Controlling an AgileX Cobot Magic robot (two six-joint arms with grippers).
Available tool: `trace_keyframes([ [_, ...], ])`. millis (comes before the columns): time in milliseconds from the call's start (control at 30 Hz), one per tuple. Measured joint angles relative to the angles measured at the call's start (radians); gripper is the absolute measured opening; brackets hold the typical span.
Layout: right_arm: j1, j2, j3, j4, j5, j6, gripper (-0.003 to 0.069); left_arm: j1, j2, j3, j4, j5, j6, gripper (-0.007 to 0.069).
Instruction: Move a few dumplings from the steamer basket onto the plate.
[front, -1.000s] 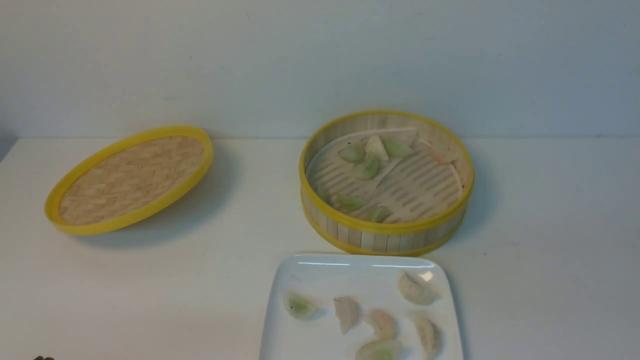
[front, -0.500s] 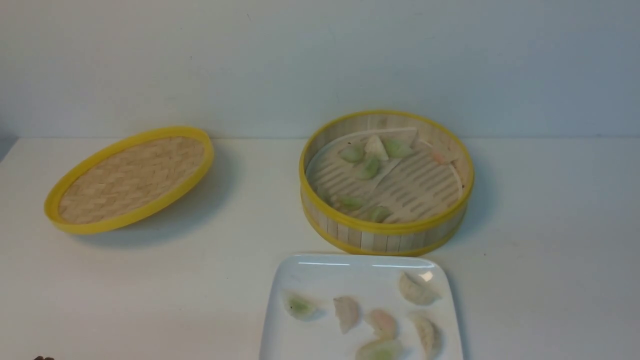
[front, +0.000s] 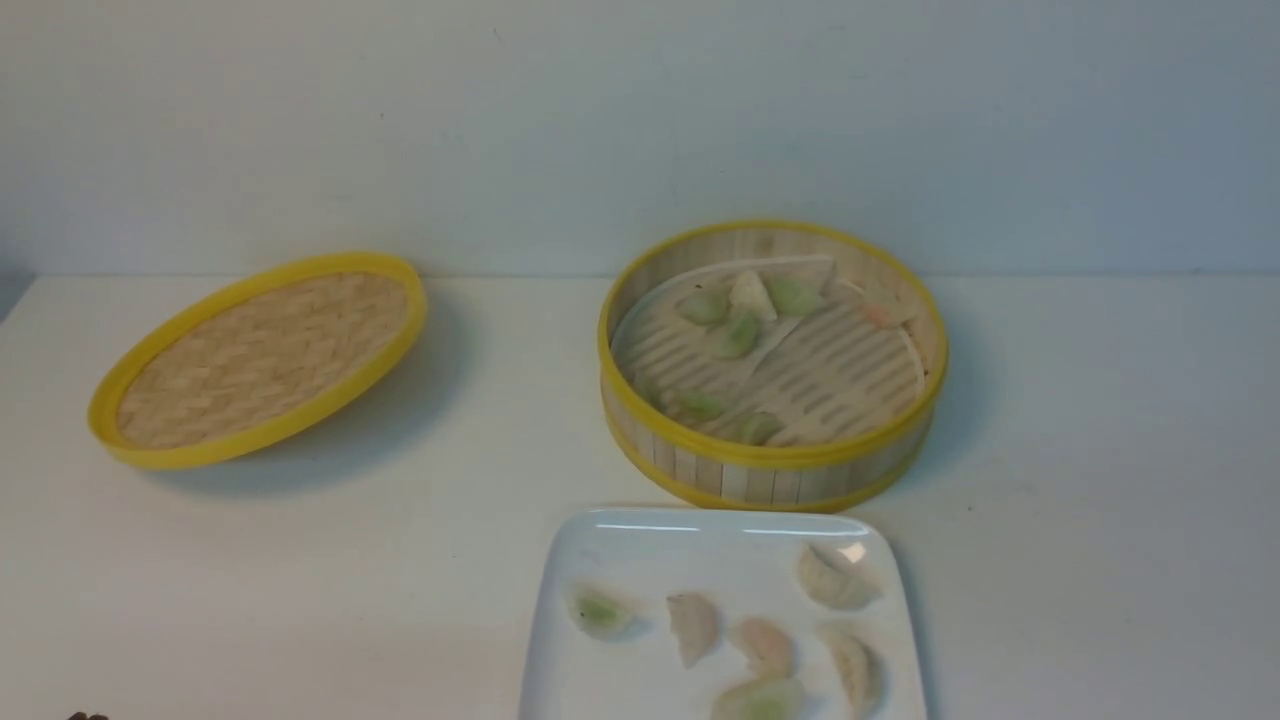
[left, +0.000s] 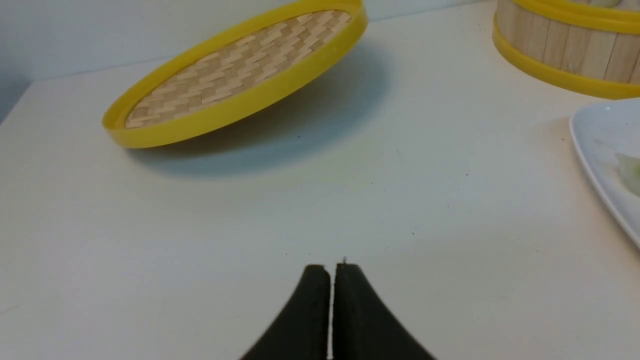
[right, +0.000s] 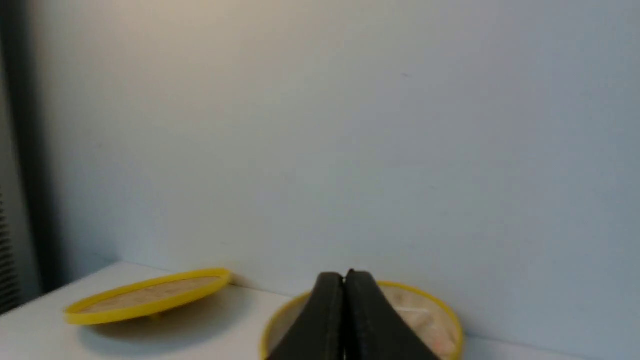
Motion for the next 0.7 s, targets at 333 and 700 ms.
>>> trace_keyframes([
  [333, -0.247, -0.012, 0.421, -0.055, -0.134, -0.001, -0.0014, 0.0, 0.0, 0.0, 0.0, 0.0, 0.0, -0.0006],
  [700, -0.298, -0.012, 0.504, -0.06, -0.175, 0.0, -0.0014, 0.0, 0.0, 0.0, 0.0, 0.0, 0.0, -0.0006],
])
